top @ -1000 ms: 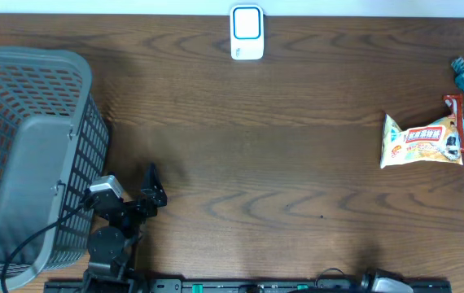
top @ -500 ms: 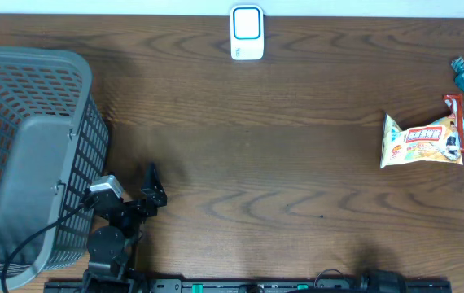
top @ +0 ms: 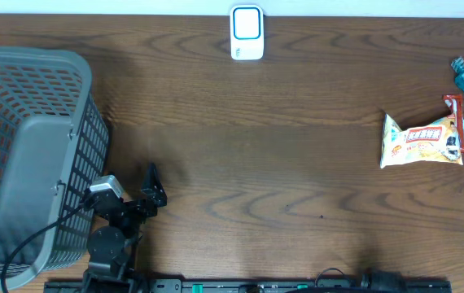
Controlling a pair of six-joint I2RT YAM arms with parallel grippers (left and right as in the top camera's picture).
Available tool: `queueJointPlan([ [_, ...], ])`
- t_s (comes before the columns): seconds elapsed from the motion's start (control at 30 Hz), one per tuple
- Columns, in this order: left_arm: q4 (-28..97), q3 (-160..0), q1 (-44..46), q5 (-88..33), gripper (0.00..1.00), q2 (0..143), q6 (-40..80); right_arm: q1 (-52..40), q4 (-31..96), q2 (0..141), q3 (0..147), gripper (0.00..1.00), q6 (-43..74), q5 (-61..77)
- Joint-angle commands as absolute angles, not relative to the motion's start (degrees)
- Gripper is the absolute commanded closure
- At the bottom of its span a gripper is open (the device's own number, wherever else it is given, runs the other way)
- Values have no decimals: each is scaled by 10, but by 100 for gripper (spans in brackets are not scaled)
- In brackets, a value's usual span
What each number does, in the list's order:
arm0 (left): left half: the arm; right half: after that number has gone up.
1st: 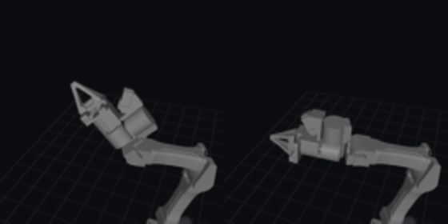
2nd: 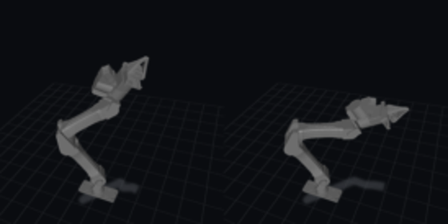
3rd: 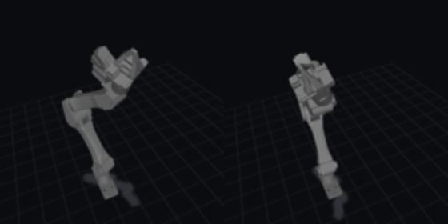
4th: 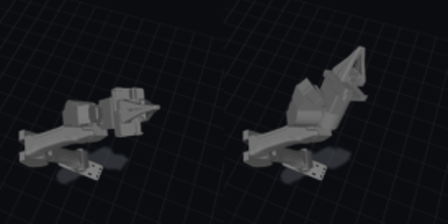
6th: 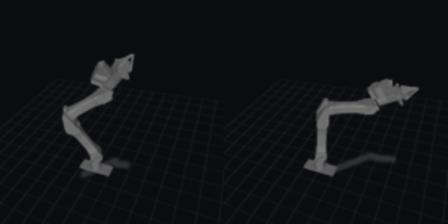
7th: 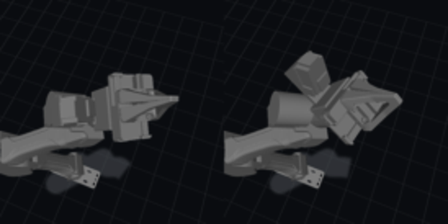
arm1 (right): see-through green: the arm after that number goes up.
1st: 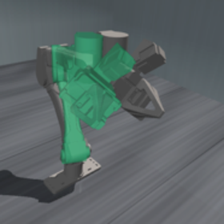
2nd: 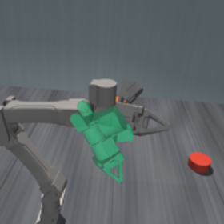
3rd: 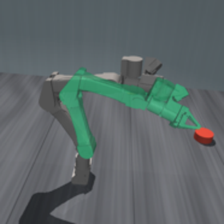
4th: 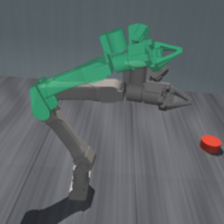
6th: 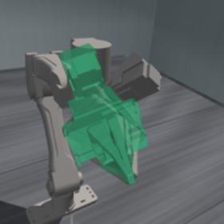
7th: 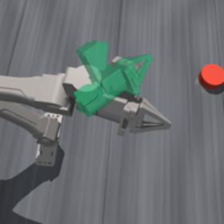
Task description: Scan the item barcode
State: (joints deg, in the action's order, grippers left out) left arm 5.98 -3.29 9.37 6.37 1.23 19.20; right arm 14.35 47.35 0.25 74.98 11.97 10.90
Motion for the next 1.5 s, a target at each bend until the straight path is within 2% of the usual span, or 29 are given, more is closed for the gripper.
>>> queueJointPlan([
  [0.0, 72, -20, 91, 71, 2, 10, 185, 144, 475, 4, 746, 1, 126, 109],
  [0.37, 72, -20, 91, 71, 2, 10, 185, 143, 417, 4, 750, 1, 156, 102],
  [0.57, 72, -20, 91, 71, 2, 10, 185, 143, 296, 5, 745, 1, 270, -37],
  [0.8, 72, -20, 91, 71, 2, 10, 185, 143, 304, 5, 732, 1, 300, -80],
  [0.93, 72, -20, 91, 71, 2, 10, 185, 143, 308, 5, 710, 1, 362, -81],
  [1.1, 72, -20, 91, 71, 2, 10, 185, 143, 397, 5, 683, 1, 450, -65],
  [1.3, 72, -20, 91, 71, 2, 10, 185, 143, 628, 5, 674, 1, 473, -65],
  [1.37, 72, -20, 91, 71, 2, 10, 185, 143, 656, 5, 673, 1, 493, -150],
  [1.47, 72, -20, 91, 71, 2, 10, 185, 143, 692, 5, 672, 1, 489, -195],
])
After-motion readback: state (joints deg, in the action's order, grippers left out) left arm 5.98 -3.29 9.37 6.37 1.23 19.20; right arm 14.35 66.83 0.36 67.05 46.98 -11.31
